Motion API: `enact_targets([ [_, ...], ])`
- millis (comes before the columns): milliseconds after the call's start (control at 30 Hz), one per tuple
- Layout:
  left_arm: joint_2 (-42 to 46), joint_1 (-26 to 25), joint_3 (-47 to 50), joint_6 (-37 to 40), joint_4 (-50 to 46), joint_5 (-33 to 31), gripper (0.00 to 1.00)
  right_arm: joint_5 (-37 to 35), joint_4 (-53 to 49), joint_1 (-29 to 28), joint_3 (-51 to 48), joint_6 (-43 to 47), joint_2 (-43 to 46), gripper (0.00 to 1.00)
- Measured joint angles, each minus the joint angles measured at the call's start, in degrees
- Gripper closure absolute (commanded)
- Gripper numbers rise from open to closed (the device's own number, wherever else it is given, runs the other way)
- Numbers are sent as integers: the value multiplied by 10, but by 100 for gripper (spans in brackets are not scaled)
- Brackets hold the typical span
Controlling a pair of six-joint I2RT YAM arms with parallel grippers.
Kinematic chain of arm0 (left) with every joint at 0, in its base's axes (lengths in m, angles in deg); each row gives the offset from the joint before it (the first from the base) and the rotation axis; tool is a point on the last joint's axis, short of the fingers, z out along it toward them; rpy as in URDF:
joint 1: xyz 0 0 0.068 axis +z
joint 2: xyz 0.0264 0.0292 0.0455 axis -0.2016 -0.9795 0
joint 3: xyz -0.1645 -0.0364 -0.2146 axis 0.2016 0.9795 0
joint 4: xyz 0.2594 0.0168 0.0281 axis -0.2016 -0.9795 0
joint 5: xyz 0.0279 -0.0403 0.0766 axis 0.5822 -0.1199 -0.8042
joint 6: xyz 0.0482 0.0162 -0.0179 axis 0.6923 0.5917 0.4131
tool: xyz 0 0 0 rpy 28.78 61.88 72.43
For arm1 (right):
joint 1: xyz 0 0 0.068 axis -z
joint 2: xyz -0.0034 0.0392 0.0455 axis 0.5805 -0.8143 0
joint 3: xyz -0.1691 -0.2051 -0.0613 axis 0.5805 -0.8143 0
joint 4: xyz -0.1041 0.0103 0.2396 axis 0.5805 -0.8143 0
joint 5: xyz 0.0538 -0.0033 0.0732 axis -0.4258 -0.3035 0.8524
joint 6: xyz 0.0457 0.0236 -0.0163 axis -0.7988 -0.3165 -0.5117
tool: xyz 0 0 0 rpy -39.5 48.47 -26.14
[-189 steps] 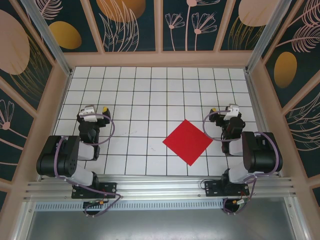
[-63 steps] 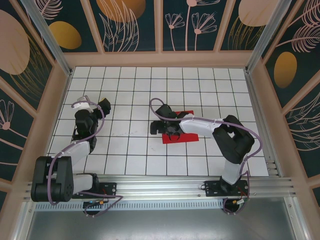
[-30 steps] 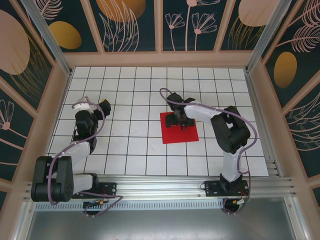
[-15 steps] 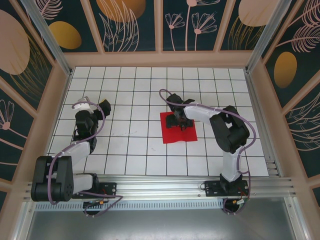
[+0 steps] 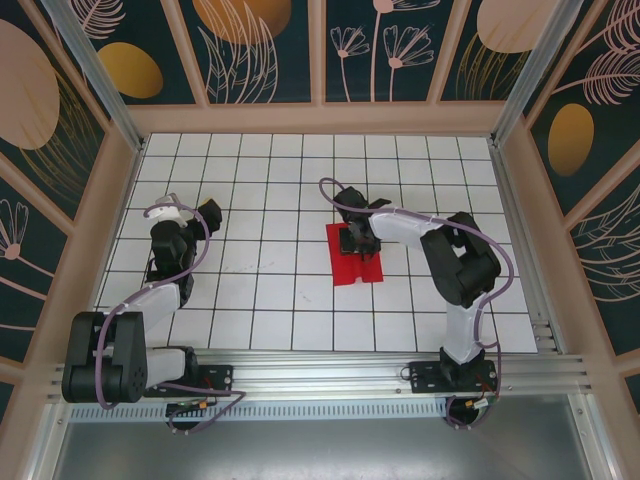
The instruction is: Fold a paper plane with a square sheet of paper (pick it up from the middle)
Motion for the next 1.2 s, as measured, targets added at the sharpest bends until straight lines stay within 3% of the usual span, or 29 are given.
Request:
enact_targets([
  [233,-14,0,-17,-43,-12,48,1,142,99,-26,-15,-23,21,76],
  [500,-65,0,-61,-129,-18,194,10,274,240,-35,-35,-60,60,76],
  [733,-91,-34,-86,-164,-50,254,19,310,270,-20,-68,-66,60,76],
  [1200,-181,-143,-92,-216,-52,300,62,320,269,17,-101,-64,24,76],
])
